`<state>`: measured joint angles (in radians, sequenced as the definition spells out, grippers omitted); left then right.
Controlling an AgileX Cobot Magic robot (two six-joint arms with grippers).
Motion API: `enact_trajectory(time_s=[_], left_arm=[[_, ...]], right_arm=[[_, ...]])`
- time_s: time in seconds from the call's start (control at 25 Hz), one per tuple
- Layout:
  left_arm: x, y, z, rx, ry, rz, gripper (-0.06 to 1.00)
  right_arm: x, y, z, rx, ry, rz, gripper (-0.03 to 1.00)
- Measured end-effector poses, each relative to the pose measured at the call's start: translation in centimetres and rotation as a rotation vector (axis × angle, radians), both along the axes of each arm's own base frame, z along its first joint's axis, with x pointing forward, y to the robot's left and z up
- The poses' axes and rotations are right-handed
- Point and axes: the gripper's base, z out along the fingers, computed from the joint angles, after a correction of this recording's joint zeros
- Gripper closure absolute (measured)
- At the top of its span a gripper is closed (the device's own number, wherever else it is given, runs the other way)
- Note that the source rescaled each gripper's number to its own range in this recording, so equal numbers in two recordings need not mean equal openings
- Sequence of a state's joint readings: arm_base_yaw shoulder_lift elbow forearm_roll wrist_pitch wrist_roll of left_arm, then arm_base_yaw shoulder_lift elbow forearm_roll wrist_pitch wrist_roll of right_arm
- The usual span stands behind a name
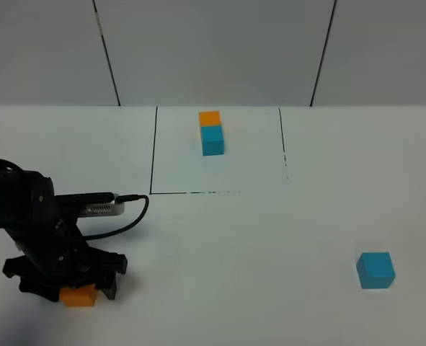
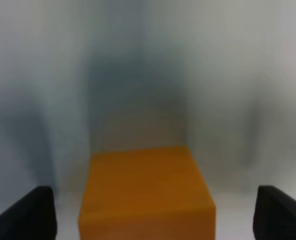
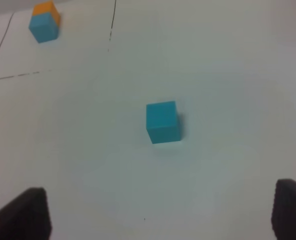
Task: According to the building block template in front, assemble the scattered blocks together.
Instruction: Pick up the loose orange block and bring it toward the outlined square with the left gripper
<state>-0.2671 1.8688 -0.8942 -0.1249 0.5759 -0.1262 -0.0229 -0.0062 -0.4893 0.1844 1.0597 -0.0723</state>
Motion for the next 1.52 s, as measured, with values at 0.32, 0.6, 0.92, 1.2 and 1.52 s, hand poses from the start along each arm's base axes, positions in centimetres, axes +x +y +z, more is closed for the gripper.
enact_trajectory(time_s=[0.32,0.6,0.92,1.2,1.52], left_arm=[[0.1,0.0,-0.3,0.004,0.009,-0.002,0.75],[0.1,-0.1,0.0,0.003,0.05,-0.002,0.94],[2.8,-1.5,5.8,-0.018,-0.012,-0.18,0.94],[7.4,-6.4,9.6,0.029,-0.088,-0.545,0.94],[11.8,-14.6,7.6,0.03,-0.093,-0.926,0.94]], right_arm=[[0.0,0.0,0.0,0.0,0.0,0.0,0.2],[0.0,0.0,0.0,0.0,0.0,0.0,0.2],[0.0,0.0,0.0,0.0,0.0,0.0,0.2],[0.0,0.0,0.0,0.0,0.0,0.0,0.2],[0.0,0.0,0.0,0.0,0.0,0.0,0.2]])
